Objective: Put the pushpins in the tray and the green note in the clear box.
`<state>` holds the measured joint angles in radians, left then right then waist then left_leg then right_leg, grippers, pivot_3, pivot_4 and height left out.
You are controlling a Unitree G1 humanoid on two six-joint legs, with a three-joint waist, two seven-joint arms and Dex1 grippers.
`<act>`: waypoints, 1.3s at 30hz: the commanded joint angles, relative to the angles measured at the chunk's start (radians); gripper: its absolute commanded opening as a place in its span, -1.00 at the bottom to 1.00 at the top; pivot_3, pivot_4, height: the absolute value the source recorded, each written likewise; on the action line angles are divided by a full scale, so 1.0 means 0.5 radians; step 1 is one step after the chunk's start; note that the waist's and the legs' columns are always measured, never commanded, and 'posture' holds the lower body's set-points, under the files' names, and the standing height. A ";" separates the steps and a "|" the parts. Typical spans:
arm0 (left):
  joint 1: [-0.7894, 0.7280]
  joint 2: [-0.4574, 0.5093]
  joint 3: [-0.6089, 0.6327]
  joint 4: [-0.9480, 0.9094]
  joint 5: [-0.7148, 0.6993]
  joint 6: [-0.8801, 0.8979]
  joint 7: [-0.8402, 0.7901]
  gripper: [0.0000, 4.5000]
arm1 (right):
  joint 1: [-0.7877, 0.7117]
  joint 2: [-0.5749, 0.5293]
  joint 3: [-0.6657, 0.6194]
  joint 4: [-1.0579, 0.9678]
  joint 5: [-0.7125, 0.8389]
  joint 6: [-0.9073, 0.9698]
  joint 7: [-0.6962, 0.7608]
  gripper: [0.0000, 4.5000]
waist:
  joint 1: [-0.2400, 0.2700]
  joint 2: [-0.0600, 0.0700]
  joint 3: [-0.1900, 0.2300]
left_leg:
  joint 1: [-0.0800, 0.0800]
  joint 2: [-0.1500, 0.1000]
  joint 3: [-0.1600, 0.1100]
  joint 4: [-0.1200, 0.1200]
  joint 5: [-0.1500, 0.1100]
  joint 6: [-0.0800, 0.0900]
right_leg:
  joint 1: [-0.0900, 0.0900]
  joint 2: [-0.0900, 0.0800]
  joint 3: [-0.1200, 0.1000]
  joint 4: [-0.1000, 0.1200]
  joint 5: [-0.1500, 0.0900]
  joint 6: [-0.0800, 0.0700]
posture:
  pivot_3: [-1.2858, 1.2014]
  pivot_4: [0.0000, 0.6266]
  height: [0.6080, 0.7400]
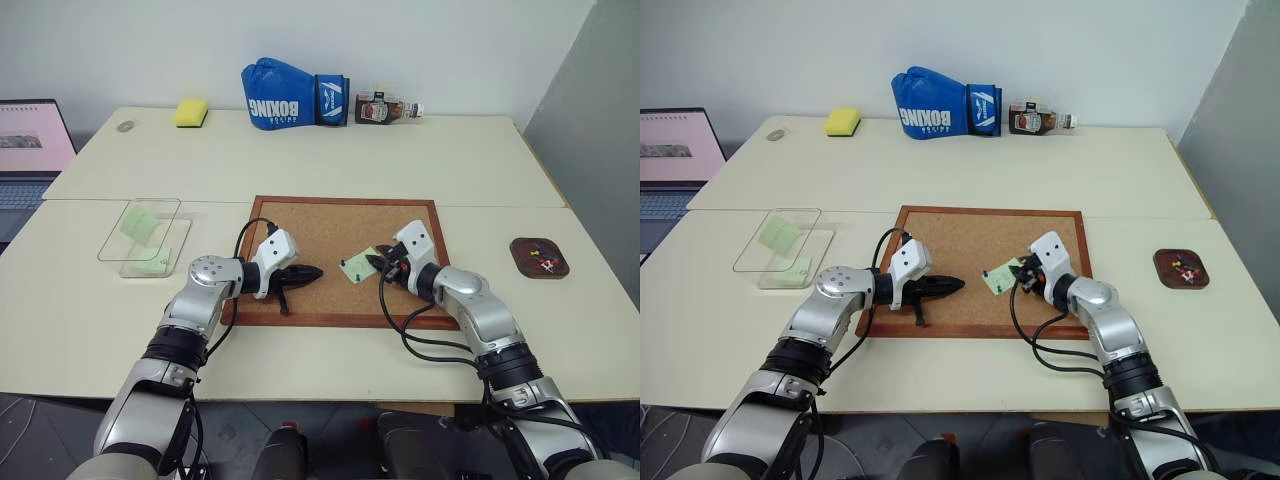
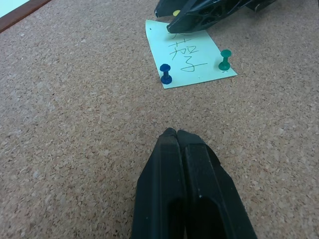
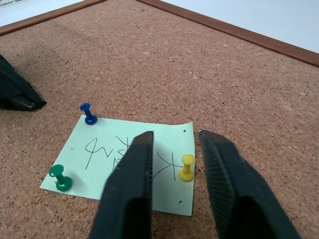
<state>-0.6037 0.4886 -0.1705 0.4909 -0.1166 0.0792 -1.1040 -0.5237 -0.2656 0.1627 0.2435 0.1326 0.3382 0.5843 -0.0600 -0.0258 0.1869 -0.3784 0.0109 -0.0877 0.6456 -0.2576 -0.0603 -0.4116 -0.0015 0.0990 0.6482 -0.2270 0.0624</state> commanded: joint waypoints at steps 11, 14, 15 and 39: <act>0.041 0.012 -0.027 -0.020 0.063 0.110 0.057 -1.00 | -0.042 0.004 -0.043 -0.093 0.006 -0.082 0.064 -0.97 | -0.007 0.001 0.000 | 0.000 0.000 0.000 0.000 0.000 0.000 | 0.000 0.000 0.000 0.000 0.000 0.000 | 0.03 -0.52 1.00; 0.038 0.017 -0.037 -0.010 0.078 0.149 0.067 -1.00 | -0.047 -0.008 -0.048 -0.150 -0.004 -0.079 0.055 -0.97 | -0.008 0.001 0.000 | 0.000 0.000 0.000 0.000 0.000 0.000 | 0.000 0.000 0.000 0.000 0.000 0.000 | 0.03 -0.52 1.00; 0.036 0.017 -0.041 -0.009 0.082 0.162 0.068 -1.00 | -0.046 -0.018 -0.042 -0.176 -0.018 -0.073 0.050 -0.97 | -0.008 0.001 0.000 | 0.000 0.000 0.000 0.000 0.000 0.000 | 0.000 0.000 0.000 0.000 0.000 0.000 | 0.03 -0.52 1.00; 0.072 0.027 -0.122 -0.031 0.110 0.219 0.051 -1.00 | 0.232 -0.339 -0.848 -0.703 -0.014 0.419 -0.557 -0.97 | 0.008 0.003 -0.002 | 0.005 -0.001 0.000 -0.001 0.000 0.000 | 0.008 -0.001 0.000 -0.004 -0.001 0.000 | 0.03 -0.52 1.00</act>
<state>-0.6079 0.4855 -0.1949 0.4544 -0.1074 0.1488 -1.0777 -0.4437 -0.3757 -0.1463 -0.0830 0.1503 0.5364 0.3682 -0.0558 -0.0241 0.1857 -0.3762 0.0106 -0.0879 0.6449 -0.2577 -0.0603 -0.4078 -0.0018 0.0991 0.6456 -0.2274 0.0624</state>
